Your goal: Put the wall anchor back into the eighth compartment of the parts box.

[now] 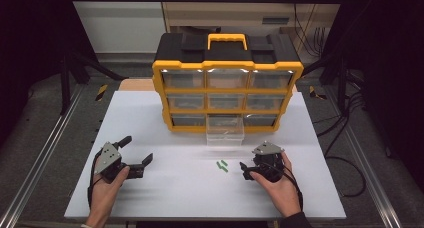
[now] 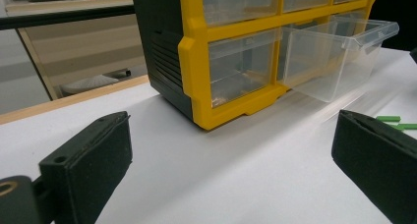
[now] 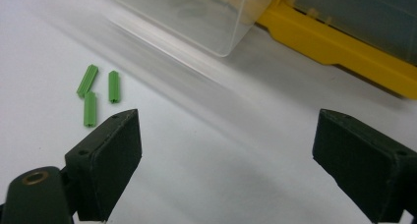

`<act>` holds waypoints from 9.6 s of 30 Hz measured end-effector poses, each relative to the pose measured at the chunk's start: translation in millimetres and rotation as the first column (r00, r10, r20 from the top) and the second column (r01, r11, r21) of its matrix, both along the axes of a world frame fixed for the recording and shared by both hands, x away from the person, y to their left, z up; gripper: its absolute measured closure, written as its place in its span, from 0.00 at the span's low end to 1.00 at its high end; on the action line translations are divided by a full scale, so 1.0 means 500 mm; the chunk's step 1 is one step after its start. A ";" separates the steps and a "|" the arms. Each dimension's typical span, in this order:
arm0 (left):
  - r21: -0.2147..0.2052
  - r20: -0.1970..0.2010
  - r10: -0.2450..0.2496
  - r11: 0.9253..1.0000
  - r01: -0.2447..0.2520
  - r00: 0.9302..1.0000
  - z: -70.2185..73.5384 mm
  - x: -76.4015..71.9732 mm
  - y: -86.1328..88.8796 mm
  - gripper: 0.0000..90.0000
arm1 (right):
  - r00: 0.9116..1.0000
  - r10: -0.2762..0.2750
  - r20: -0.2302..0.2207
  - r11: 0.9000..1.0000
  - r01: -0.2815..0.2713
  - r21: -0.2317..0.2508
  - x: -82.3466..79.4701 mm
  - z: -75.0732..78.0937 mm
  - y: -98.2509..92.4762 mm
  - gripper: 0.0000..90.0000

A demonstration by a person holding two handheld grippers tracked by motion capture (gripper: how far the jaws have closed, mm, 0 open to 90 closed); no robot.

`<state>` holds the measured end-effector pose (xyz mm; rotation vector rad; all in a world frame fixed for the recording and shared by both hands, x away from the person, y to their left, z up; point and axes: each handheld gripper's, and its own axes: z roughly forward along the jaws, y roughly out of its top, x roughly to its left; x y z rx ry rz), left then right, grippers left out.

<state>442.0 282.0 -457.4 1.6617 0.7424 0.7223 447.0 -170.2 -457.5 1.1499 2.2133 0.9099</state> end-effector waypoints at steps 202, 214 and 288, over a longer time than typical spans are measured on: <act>-0.045 0.010 0.011 0.999 -0.011 1.000 0.006 -0.005 0.013 0.02 | 0.987 0.113 0.113 0.989 -0.122 0.079 0.094 0.207 0.106 0.30; -0.046 0.011 0.012 0.999 -0.011 1.000 0.006 -0.005 0.013 0.02 | 0.987 0.100 0.129 0.991 -0.110 0.073 0.054 0.214 0.090 0.17; -0.072 0.017 0.014 0.997 -0.013 1.000 0.007 -0.006 0.016 0.01 | 0.973 0.130 -0.190 0.991 -0.134 -0.007 0.004 0.040 0.092 0.15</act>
